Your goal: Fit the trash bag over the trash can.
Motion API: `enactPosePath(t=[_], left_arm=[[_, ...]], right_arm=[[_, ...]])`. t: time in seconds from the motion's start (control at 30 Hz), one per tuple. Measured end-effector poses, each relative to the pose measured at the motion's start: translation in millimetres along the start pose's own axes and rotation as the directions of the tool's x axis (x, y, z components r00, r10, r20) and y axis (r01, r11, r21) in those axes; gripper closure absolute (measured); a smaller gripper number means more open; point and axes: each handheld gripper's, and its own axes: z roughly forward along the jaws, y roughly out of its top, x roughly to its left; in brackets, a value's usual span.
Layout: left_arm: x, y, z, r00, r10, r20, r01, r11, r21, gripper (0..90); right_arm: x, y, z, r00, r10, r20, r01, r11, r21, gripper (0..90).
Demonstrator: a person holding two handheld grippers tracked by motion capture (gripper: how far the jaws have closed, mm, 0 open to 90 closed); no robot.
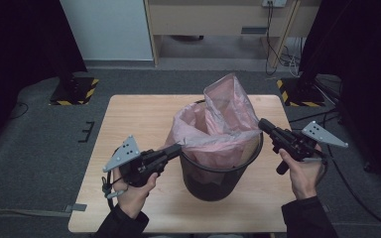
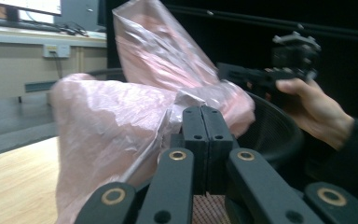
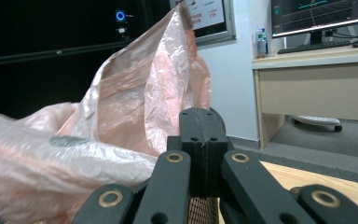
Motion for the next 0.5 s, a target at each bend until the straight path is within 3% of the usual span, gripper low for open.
enactPosePath(t=[0.13,0.27,0.37,0.43,0.5], left_arm=[[6.9,5.8,-4.3,0.9996,-0.027,-0.011,0.026,0.9979,-0.059,82.3],[24.7,18.9,-13.2,0.9961,-0.045,-0.075,0.035,0.9906,-0.132,70.4],[41.5,29.7,-11.3,0.9924,-0.056,-0.109,0.040,0.9889,-0.143,64.5],[49.6,35.0,-5.8,0.9941,-0.049,-0.097,0.035,0.9904,-0.134,59.9],[60.1,37.0,2.4,0.9966,-0.060,-0.056,0.054,0.9926,-0.109,56.1]], right_arm=[[-0.8,-0.1,3.1,1.0000,0.001,0.004,-0.001,1.000,0.003,90.0],[-1.4,0.6,2.9,1.0000,-0.005,0.003,0.005,1.000,0.005,90.0],[-1.6,1.6,2.6,0.9999,-0.012,0.000,0.012,1.000,0.003,90.0],[-1.3,1.9,2.7,1.0000,-0.009,-0.002,0.009,1.000,0.003,90.0],[-1.7,1.9,3.1,0.9999,-0.012,-0.001,0.012,1.000,0.005,90.0]])
